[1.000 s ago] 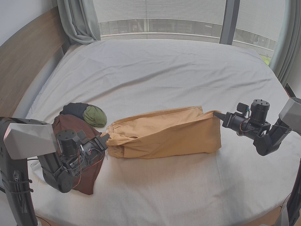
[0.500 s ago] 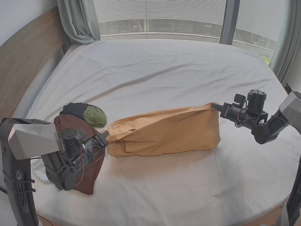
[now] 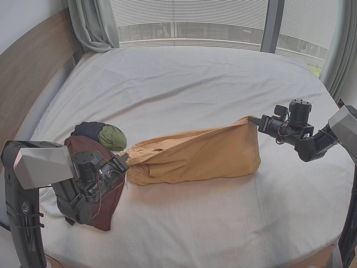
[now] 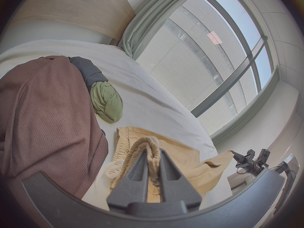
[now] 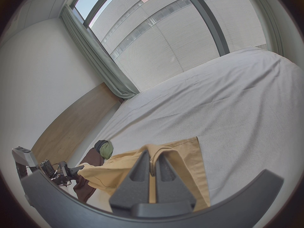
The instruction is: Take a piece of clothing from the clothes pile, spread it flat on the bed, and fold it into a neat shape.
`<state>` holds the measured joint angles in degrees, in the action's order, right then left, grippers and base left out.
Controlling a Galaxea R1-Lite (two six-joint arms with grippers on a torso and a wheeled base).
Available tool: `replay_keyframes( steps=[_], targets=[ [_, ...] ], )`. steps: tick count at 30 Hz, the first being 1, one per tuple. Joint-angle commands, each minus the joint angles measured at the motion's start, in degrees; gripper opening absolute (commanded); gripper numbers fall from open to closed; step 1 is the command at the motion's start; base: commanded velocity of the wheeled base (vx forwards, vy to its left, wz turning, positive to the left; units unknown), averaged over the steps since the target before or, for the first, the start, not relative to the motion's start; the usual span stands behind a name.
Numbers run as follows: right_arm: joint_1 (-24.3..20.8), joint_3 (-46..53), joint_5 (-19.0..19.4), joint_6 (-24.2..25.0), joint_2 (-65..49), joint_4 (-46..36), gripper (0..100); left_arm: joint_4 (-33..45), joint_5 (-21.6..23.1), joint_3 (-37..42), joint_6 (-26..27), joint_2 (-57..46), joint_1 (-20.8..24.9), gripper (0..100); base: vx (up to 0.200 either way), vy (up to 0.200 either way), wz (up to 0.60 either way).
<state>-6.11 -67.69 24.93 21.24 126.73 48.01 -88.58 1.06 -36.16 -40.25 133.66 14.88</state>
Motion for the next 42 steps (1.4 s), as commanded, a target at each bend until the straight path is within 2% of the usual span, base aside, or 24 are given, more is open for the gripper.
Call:
replay_keyframes(
  steps=[1,15,42],
  targets=[
    [0.31,-2.27,0.03,-0.05,2.20,-0.19,0,-0.02,-0.97,-1.37,-0.09,1.61,-0.21,0,0.000,0.000,0.00],
    [0.31,-9.65,-0.85,0.03,7.39,-2.04,0,0.07,-1.59,-5.33,-0.44,4.33,-0.56,0,0.000,0.000,0.00],
    [0.92,-13.52,-1.46,0.03,10.29,-2.04,0,1.30,-2.47,-9.46,-0.44,6.18,-1.61,0,0.000,0.000,0.00]
  ],
)
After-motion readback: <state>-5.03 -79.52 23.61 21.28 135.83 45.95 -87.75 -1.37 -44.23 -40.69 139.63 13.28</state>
